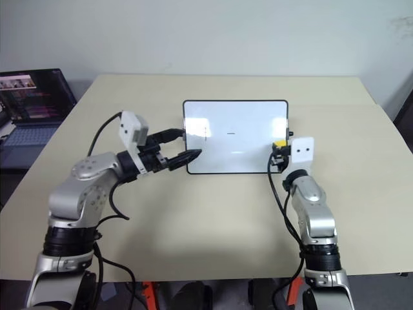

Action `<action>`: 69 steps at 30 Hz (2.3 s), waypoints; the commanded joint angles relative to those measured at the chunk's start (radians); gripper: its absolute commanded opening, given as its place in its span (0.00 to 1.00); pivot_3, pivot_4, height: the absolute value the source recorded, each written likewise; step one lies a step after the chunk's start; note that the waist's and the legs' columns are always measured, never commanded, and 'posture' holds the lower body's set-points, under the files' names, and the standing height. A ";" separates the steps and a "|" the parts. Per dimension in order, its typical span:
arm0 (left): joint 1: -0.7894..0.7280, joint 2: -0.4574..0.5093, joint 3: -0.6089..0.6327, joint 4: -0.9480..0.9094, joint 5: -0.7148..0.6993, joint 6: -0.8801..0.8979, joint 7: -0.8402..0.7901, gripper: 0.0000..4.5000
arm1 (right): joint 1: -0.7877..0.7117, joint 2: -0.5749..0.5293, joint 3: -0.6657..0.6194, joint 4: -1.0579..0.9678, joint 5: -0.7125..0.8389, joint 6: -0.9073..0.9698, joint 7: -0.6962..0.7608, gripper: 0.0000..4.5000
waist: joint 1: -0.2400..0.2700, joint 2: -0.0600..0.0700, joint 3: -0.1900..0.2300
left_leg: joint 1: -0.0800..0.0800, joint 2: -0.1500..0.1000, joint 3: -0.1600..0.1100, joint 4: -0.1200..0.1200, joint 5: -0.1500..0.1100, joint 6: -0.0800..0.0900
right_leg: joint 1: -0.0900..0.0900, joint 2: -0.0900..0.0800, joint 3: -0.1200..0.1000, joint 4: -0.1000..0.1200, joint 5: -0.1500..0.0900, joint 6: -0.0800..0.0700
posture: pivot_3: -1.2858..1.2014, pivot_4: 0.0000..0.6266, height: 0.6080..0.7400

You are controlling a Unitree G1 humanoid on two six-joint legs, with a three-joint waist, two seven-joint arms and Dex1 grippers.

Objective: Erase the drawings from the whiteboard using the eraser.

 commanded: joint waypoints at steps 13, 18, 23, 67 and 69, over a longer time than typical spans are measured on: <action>-0.029 -0.015 0.004 0.010 0.007 -0.047 -0.006 1.00 | -0.108 -0.006 -0.008 -0.103 0.022 0.073 -0.019 0.29 | 0.001 0.000 0.000 | 0.000 0.000 0.000 0.000 0.000 0.000 | 0.000 0.000 0.000 0.000 0.000 0.000 | 0.52 0.24 1.00; -0.026 -0.010 0.011 0.010 0.007 -0.050 -0.007 1.00 | -0.117 0.003 0.001 -0.089 0.021 0.068 -0.014 0.29 | 0.001 0.000 0.000 | 0.000 0.000 0.000 0.000 0.000 0.000 | 0.000 0.000 0.000 0.000 0.000 0.000 | 0.52 0.24 1.00; -0.020 -0.014 0.010 0.004 0.009 -0.052 0.001 1.00 | -0.141 0.008 0.004 -0.055 0.020 0.051 -0.010 0.29 | 0.001 0.000 0.000 | 0.000 0.000 0.000 0.000 0.000 0.000 | 0.000 0.000 0.000 0.000 0.000 0.000 | 0.52 0.24 1.00; 0.075 0.000 0.042 -0.035 0.016 -0.089 0.062 1.00 | -0.543 0.207 0.113 0.834 -0.063 -0.495 0.130 0.29 | -0.003 0.000 0.000 | -0.002 0.000 0.000 0.000 0.000 0.000 | -0.003 0.000 0.000 0.000 0.000 0.000 | 0.52 0.24 1.00; 0.082 0.000 0.042 -0.042 0.015 -0.087 0.066 1.00 | -0.544 0.205 0.104 0.854 -0.061 -0.486 0.124 0.29 | -0.003 0.000 0.000 | -0.002 0.000 0.000 0.000 0.000 0.000 | -0.003 -0.001 0.000 0.000 0.000 0.000 | 0.52 0.24 1.00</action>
